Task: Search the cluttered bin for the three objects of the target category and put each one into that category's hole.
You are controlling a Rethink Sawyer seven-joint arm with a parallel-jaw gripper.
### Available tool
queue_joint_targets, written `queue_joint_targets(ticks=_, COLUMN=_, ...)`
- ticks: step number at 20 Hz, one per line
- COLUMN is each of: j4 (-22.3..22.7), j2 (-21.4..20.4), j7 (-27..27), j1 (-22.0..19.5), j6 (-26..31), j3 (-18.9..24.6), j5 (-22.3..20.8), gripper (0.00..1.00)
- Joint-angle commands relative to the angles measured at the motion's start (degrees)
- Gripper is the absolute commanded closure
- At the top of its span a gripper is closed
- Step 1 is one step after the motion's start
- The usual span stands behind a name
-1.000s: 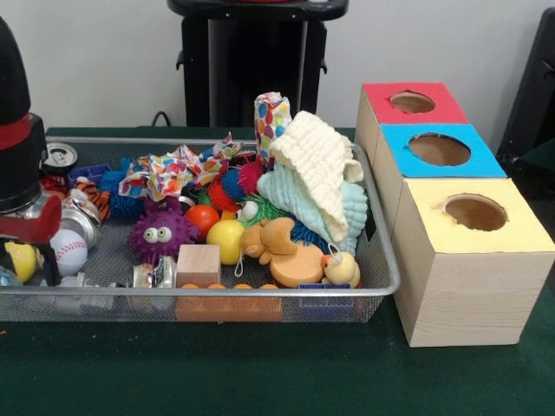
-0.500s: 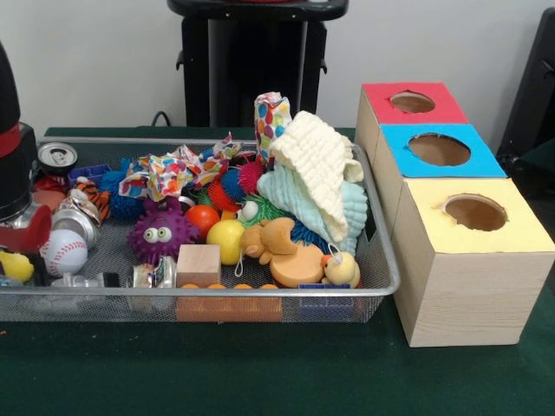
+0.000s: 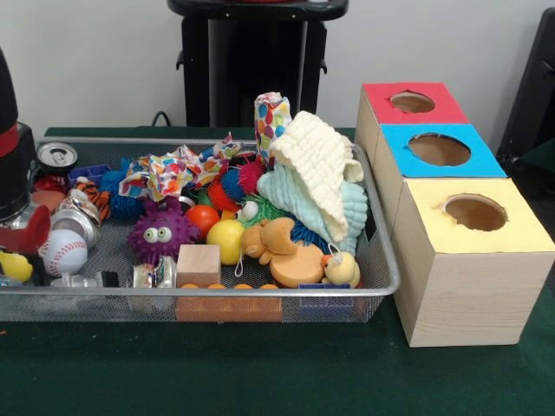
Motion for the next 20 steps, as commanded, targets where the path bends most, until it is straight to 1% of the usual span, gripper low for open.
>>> queue_joint_targets(ticks=1, j4=-3.8, j2=-0.1, j7=-14.5, j1=0.9, j6=2.6, j3=2.2, j5=-2.5, gripper=0.0)
queue_joint_targets(ticks=5, j4=-3.0, j2=-2.2, j7=-14.7, j1=0.9, j6=2.9, j3=1.9, j5=-2.7, gripper=0.0)
queue_joint_targets(ticks=11, j4=-3.0, j2=-3.2, j7=-15.1, j1=0.8, j6=3.5, j3=2.1, j5=-2.6, gripper=0.0)
queue_joint_targets(ticks=13, j4=-2.5, j2=-4.6, j7=-15.3, j1=0.6, j6=3.9, j3=1.9, j5=-2.5, gripper=0.0)
queue_joint_targets(ticks=14, j4=-2.5, j2=-4.7, j7=-15.5, j1=0.6, j6=4.1, j3=2.0, j5=-2.5, gripper=0.0)
queue_joint_targets(ticks=18, j4=-3.4, j2=-2.2, j7=-16.4, j1=0.0, j6=3.7, j3=3.0, j5=-2.4, gripper=0.0)
queue_joint_targets(ticks=20, j4=-3.2, j2=-1.9, j7=-16.3, j1=-0.2, j6=3.1, j3=3.3, j5=-2.2, gripper=0.0)
